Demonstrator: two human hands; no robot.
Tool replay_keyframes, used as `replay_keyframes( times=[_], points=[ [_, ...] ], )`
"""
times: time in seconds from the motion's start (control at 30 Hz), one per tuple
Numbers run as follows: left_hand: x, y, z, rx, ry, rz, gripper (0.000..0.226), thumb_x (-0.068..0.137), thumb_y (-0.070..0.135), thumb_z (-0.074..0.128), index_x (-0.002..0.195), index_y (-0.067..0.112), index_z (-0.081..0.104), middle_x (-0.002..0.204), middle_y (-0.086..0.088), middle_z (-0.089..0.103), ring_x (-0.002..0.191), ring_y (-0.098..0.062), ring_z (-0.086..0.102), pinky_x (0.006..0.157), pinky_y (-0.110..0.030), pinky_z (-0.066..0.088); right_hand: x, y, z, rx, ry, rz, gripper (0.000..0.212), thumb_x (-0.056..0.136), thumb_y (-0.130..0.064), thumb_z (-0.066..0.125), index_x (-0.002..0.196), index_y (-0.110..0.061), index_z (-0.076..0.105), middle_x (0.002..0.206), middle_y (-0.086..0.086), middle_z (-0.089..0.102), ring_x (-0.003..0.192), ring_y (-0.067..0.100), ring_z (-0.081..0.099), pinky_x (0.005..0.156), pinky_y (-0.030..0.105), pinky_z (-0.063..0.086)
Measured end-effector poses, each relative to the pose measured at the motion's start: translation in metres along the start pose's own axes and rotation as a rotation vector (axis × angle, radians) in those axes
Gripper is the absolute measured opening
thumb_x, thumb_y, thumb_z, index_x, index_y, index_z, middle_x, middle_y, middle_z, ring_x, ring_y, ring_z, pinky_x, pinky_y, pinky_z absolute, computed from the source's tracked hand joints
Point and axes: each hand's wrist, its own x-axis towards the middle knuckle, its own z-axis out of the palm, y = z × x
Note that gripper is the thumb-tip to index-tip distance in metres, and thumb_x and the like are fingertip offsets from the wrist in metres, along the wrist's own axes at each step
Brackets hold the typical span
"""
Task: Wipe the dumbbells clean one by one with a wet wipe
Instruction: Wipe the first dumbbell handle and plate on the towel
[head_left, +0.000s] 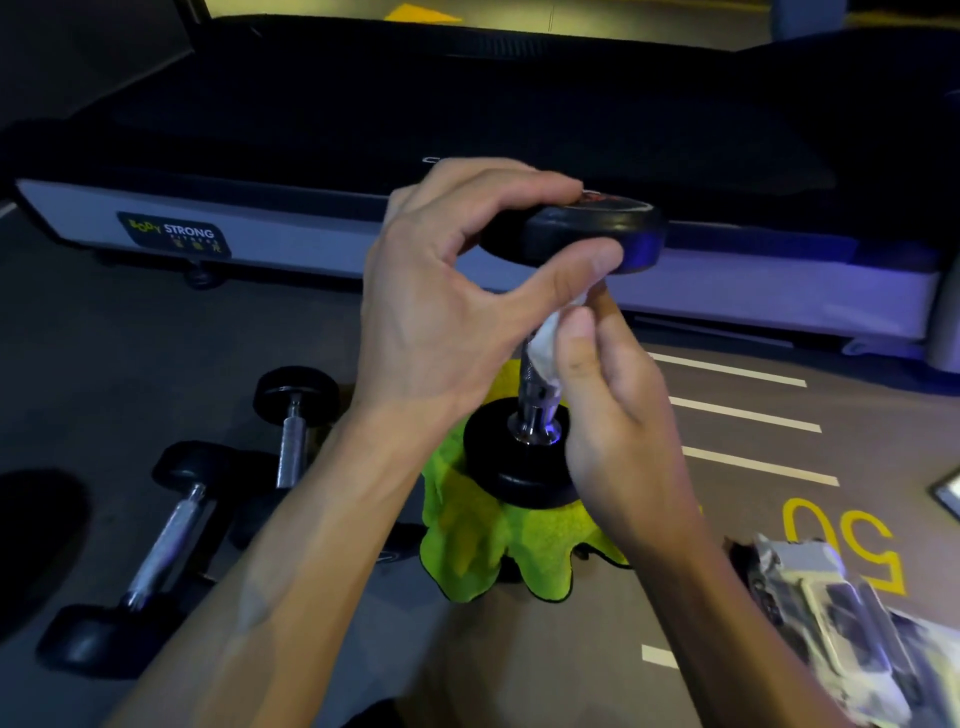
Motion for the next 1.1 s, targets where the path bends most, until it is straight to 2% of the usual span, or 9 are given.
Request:
replay_keyframes(
  times=[0.07, 0.17, 0.33, 0.5, 0.6, 0.73, 0.87, 0.97, 1.1],
  points=[
    [0.002, 0.001, 0.001, 0.002, 0.010, -0.017, 0.033, 0.083, 0.048, 0.085, 0.112, 0.035, 0.075, 0.115, 0.016, 0.067, 0.120, -0.027, 0.065, 0.100, -0.047, 0.056, -0.005, -0.001, -0.003, 0.086, 0.091, 0.032, 0.038, 0.115, -0.030, 0.034, 0.110, -0.024, 0.072, 0.089, -0.001, 0.071, 0.095, 0.001, 0.067, 0.087, 0.022, 0.052],
    [0.006, 0.000, 0.002, 0.003, 0.014, -0.021, 0.033, 0.082, 0.051, 0.084, 0.110, 0.037, 0.075, 0.113, 0.016, 0.068, 0.119, -0.024, 0.065, 0.100, -0.048, 0.057, 0.000, -0.003, -0.004, 0.117, 0.247, 0.031, 0.028, 0.111, -0.018, 0.051, 0.109, -0.027, 0.078, 0.104, -0.009, 0.080, 0.111, 0.017, 0.075, 0.096, 0.039, 0.059],
    [0.008, -0.002, 0.002, 0.035, 0.014, -0.030, 0.032, 0.082, 0.053, 0.084, 0.109, 0.039, 0.074, 0.114, 0.014, 0.068, 0.118, -0.023, 0.066, 0.098, -0.048, 0.056, 0.018, 0.001, 0.000, 0.215, 0.321, 0.095, 0.016, 0.093, -0.006, 0.076, 0.104, -0.018, 0.073, 0.092, -0.012, 0.081, 0.096, 0.002, 0.076, 0.084, 0.015, 0.056],
    [0.013, -0.002, 0.003, 0.074, 0.026, -0.032, 0.031, 0.080, 0.057, 0.084, 0.106, 0.044, 0.074, 0.105, 0.017, 0.064, 0.112, -0.022, 0.066, 0.096, -0.049, 0.055, 0.029, 0.004, 0.007, 0.057, 0.365, 0.051, 0.011, 0.094, -0.016, 0.079, 0.093, -0.024, 0.072, 0.086, -0.011, 0.079, 0.085, 0.005, 0.075, 0.080, 0.026, 0.058],
    [0.012, 0.002, 0.008, 0.164, 0.057, -0.001, 0.031, 0.076, 0.062, 0.083, 0.101, 0.046, 0.073, 0.093, 0.020, 0.055, 0.105, -0.005, 0.053, 0.093, -0.032, 0.048, 0.026, 0.010, 0.016, -0.097, 0.427, 0.053, 0.012, 0.093, -0.025, 0.076, 0.103, -0.021, 0.070, 0.091, -0.008, 0.077, 0.083, 0.003, 0.068, 0.082, 0.033, 0.058],
    [0.014, 0.004, 0.009, 0.234, 0.097, 0.006, 0.033, 0.072, 0.067, 0.083, 0.096, 0.048, 0.071, 0.087, 0.019, 0.047, 0.099, -0.005, 0.043, 0.087, -0.019, 0.035, 0.022, 0.015, 0.017, -0.181, 0.356, 0.061, 0.032, 0.094, -0.029, 0.076, 0.122, -0.015, 0.068, 0.108, -0.016, 0.075, 0.101, -0.009, 0.068, 0.090, 0.019, 0.053],
    [0.014, 0.000, 0.000, 0.256, 0.066, -0.021, 0.031, 0.079, 0.065, 0.080, 0.103, 0.049, 0.072, 0.091, 0.018, 0.050, 0.105, -0.014, 0.049, 0.088, -0.013, 0.034, 0.024, 0.020, 0.003, -0.232, 0.183, 0.098, 0.029, 0.097, -0.041, 0.070, 0.117, -0.020, 0.071, 0.104, -0.007, 0.079, 0.100, 0.012, 0.074, 0.090, 0.045, 0.058],
    [0.013, -0.003, -0.006, 0.229, 0.019, -0.014, 0.015, 0.096, 0.054, 0.068, 0.110, 0.050, 0.070, 0.096, 0.017, 0.053, 0.107, -0.014, 0.053, 0.094, -0.019, 0.037, 0.023, 0.017, -0.008, -0.114, 0.074, 0.145, 0.019, 0.106, -0.028, 0.062, 0.106, -0.013, 0.073, 0.097, 0.010, 0.079, 0.089, 0.033, 0.074, 0.078, 0.048, 0.057],
    [0.015, -0.002, -0.007, 0.217, -0.038, 0.016, 0.014, 0.104, 0.044, 0.060, 0.114, 0.048, 0.068, 0.096, 0.016, 0.054, 0.101, -0.011, 0.055, 0.094, -0.016, 0.028, 0.035, 0.004, -0.006, -0.130, 0.151, 0.067, 0.022, 0.107, -0.020, 0.058, 0.090, -0.010, 0.070, 0.076, -0.003, 0.071, 0.069, 0.010, 0.057, 0.063, 0.032, 0.045]
  ],
)
